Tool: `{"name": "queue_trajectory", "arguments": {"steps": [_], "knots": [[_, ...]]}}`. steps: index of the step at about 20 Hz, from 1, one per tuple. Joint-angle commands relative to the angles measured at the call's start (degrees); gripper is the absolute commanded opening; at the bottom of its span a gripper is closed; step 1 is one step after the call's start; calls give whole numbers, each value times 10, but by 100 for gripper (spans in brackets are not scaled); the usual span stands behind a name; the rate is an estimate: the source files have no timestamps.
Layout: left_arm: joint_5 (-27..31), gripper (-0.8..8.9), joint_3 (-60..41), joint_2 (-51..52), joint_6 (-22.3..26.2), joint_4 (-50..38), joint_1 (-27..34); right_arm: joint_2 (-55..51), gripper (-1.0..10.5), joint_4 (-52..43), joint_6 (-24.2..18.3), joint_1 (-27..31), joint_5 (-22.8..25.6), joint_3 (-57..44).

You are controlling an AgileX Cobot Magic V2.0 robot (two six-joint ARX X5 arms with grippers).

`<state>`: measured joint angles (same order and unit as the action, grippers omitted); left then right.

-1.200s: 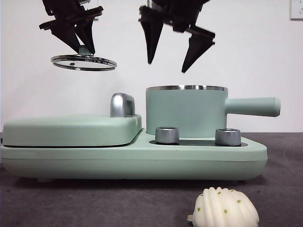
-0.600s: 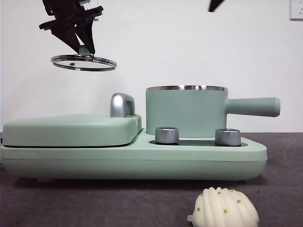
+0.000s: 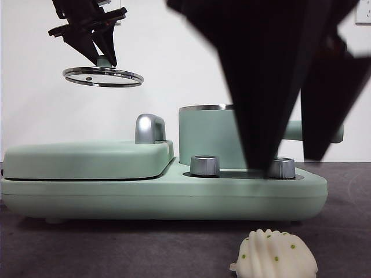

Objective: Put the buns in a small steamer

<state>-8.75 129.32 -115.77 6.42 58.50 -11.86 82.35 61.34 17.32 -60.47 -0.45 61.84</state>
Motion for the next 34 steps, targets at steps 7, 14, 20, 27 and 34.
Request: {"name": "queue_trajectory", "arguments": {"steps": [7,14,20,27,34], "knots": [[0,16,23,-4,-3,-12,-2,18,464,-116,13,32,-22,-64],[0,16,23,-4,-5,-12,-2,81,462,-132,-2,41,-31,-64],[0,16,23,-4,-5,-12,-2,90,300,-138,-2,47,-42,-64],[0,16,23,-4,-7,-10,-2,90,150,-149,3,54,-41,-62],[0,16,23,-4,-7,-10,-2,89,150,19,-22,80,-39,94]]}}
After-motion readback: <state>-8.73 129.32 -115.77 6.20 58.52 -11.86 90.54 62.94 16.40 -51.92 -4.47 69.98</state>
